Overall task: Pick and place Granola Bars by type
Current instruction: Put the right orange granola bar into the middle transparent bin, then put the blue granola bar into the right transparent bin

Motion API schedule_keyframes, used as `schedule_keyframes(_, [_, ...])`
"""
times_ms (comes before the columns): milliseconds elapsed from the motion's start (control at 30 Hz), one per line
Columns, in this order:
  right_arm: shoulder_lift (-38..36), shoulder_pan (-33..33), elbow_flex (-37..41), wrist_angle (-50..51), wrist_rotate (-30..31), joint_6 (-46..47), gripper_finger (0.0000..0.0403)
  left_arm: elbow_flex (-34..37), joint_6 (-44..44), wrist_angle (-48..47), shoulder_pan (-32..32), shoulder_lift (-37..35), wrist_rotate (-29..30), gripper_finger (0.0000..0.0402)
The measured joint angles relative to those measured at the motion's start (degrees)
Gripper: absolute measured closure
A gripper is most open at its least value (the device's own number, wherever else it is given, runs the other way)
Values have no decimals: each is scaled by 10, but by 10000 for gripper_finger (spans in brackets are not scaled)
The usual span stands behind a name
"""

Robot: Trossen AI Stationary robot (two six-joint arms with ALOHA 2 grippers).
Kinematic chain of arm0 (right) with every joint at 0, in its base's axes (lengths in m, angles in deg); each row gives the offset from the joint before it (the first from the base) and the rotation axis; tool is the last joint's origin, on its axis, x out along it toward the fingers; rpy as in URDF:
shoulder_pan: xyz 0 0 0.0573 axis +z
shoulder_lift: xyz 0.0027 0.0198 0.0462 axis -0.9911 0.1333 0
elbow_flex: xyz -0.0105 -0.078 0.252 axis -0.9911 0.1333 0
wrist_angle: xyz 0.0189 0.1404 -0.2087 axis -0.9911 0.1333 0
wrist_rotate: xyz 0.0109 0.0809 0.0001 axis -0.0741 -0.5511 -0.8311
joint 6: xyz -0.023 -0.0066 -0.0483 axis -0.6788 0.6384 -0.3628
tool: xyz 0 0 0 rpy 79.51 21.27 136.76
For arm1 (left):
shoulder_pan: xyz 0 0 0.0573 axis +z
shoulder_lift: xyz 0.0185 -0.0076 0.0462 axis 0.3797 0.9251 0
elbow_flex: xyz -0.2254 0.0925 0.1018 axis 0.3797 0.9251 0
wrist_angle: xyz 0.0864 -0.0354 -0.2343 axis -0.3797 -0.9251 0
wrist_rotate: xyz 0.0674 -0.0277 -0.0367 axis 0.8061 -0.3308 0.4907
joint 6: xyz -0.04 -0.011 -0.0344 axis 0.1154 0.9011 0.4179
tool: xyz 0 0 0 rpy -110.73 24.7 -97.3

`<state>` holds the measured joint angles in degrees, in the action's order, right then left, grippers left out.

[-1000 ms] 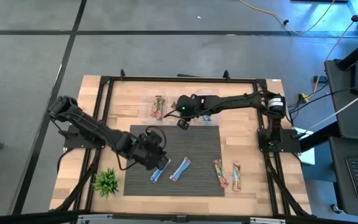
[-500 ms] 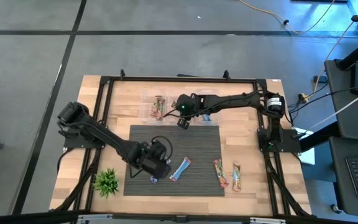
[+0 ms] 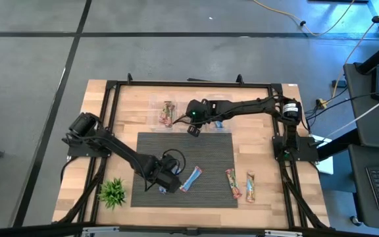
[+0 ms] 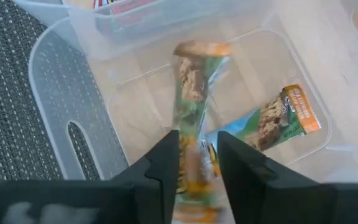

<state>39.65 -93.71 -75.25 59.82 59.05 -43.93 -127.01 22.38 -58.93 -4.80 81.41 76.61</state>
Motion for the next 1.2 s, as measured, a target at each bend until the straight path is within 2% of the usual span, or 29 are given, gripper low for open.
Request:
schedule_keyframes(167, [0, 0, 0, 0, 0, -1, 255, 0, 9, 5, 2, 14, 0, 172])
schedule_keyframes(333, [0, 0, 0, 0, 0, -2, 238, 0, 30, 5, 2, 23, 0, 173])
schedule_keyframes(600, [0, 0, 0, 0, 0, -2, 237, 0, 30, 5, 3, 23, -17, 176])
schedule_keyframes(1200, [0, 0, 0, 2, 1, 0, 239, 0, 30, 18, 3, 27, -21, 226])
